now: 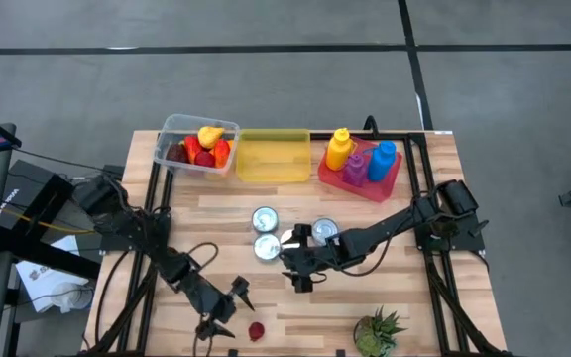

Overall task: Pick & Place Food Item
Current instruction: Put the red pomegranate into the transparent bin

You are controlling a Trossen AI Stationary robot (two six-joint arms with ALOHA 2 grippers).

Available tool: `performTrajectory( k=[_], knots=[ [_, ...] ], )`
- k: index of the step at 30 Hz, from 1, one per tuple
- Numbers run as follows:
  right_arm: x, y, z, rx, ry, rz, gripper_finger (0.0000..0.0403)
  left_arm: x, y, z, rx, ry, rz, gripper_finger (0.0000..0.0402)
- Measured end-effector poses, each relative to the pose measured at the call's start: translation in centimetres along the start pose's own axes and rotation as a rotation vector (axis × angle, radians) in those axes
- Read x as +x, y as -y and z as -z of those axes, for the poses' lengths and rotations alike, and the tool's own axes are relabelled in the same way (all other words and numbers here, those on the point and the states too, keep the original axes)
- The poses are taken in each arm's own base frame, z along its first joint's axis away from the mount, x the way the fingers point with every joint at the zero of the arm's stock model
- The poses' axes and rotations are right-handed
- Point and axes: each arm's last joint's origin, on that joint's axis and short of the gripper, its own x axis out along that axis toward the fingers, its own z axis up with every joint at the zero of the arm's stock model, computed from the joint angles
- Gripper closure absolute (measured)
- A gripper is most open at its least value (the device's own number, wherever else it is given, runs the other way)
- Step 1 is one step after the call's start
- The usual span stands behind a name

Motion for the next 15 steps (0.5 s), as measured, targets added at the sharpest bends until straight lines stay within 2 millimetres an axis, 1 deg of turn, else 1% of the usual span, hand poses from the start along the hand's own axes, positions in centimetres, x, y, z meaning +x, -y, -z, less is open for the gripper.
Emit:
performTrajectory(
  k=[5, 9, 12, 15],
  knots=[
    [-0.2, -0.3, 0.1, -0.005, 0.004, 0.034, 0.0021, 2.2, 0.3, 0.1, 0.004, -0.023, 0.028, 0.0018],
    [-0.3, -0.5, 0.2, -0.001, 0.004, 0.059, 0.0021, 3.6, 0.5, 0.2, 0.019, -0.035, 0.038, 0.0024],
    [-0.3, -0.6, 0.2, 0.003, 0.001, 0.062, 0.0021, 4.2, 0.6, 0.0, 0.056, -0.021, 0.054, 0.0025],
    [-0.4, -0.8, 0.3, -0.001, 0.003, 0.068, 0.0021, 4.3, 0.4, -0.3, 0.088, -0.007, 0.053, 0.0025]
  ],
)
